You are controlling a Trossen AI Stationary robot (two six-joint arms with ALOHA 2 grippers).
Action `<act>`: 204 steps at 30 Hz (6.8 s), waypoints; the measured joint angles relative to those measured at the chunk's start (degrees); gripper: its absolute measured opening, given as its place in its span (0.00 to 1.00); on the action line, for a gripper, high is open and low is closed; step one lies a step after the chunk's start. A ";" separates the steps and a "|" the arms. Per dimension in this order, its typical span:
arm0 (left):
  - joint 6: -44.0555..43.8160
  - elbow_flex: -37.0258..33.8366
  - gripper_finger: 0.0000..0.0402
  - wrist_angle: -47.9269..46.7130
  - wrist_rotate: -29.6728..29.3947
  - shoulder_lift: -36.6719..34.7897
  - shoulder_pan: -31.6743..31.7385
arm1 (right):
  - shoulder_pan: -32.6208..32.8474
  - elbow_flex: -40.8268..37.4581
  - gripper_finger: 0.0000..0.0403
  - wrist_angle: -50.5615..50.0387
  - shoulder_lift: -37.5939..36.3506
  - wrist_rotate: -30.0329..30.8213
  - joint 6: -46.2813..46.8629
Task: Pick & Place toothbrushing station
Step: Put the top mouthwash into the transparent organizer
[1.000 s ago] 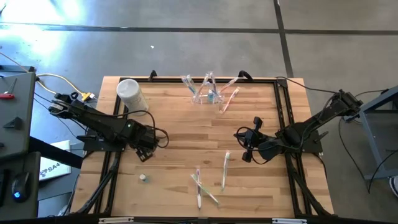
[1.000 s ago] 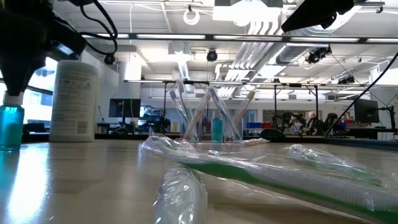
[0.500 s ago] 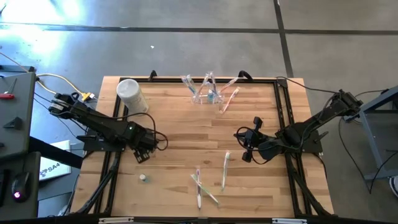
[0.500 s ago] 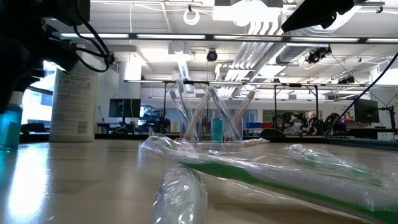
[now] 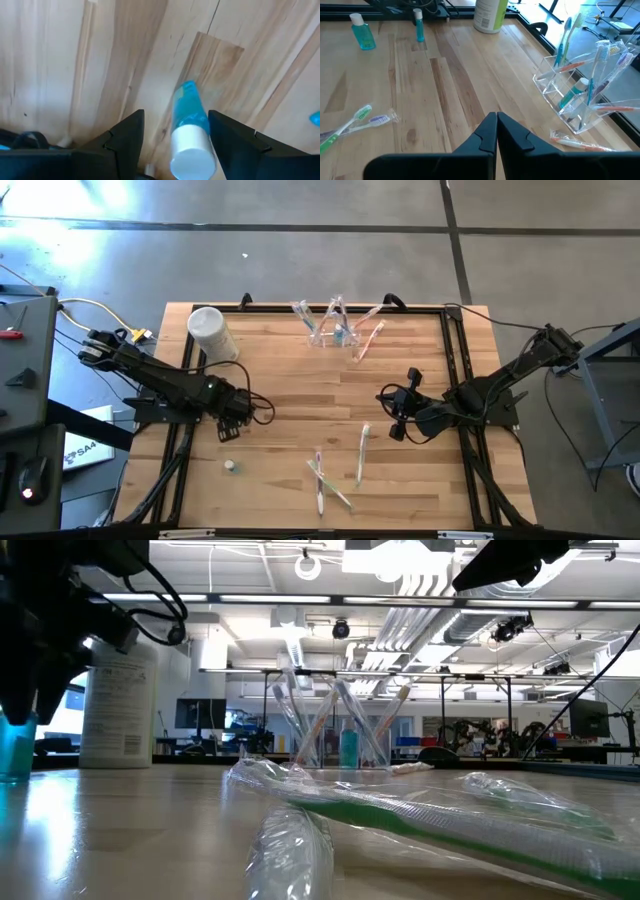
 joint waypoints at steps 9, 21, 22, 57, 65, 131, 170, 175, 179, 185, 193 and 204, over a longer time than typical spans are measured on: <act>1.28 0.00 0.53 0.34 0.37 1.64 -0.02 | 0.00 0.00 0.01 0.00 0.00 0.00 0.22; 2.36 0.02 0.53 0.47 1.45 3.46 -0.02 | 0.00 0.00 0.01 -0.02 0.00 -0.20 0.24; 2.43 0.02 0.53 0.47 1.47 3.77 -0.02 | -0.01 0.00 0.01 -0.05 0.00 -0.20 0.25; 10.00 16.89 0.20 -5.29 -0.63 7.71 2.00 | 0.05 0.00 0.01 1.26 0.00 -0.39 2.07; 24.71 34.10 0.20 -16.06 -2.43 15.57 11.30 | 1.30 0.00 0.01 1.05 0.00 -2.35 6.61; 79.30 90.16 0.20 -25.75 -15.78 53.37 -7.46 | 8.92 0.00 0.26 6.78 0.01 -8.90 7.77; 112.33 87.02 0.20 -0.88 -26.55 53.48 -15.73 | -11.69 0.46 0.57 56.32 26.06 -77.92 -7.65; 114.54 86.86 0.20 0.82 -26.77 53.51 -15.06 | -11.63 0.48 0.57 56.10 26.10 -78.19 -7.65; 115.35 86.86 0.20 1.67 -28.06 53.51 -14.67 | -11.60 0.48 0.56 55.13 26.10 -80.04 -7.67; 116.58 86.88 0.20 2.61 -29.04 53.51 -13.94 | -11.55 0.48 0.47 54.63 26.10 -80.32 -7.67; 116.31 86.90 0.20 2.84 -28.81 53.51 -13.16 | -11.65 0.48 0.21 53.17 26.10 -79.89 -9.39; 115.84 86.90 0.20 2.41 -29.00 53.51 -13.16 | -11.75 0.52 0.17 52.10 26.10 -79.35 -10.76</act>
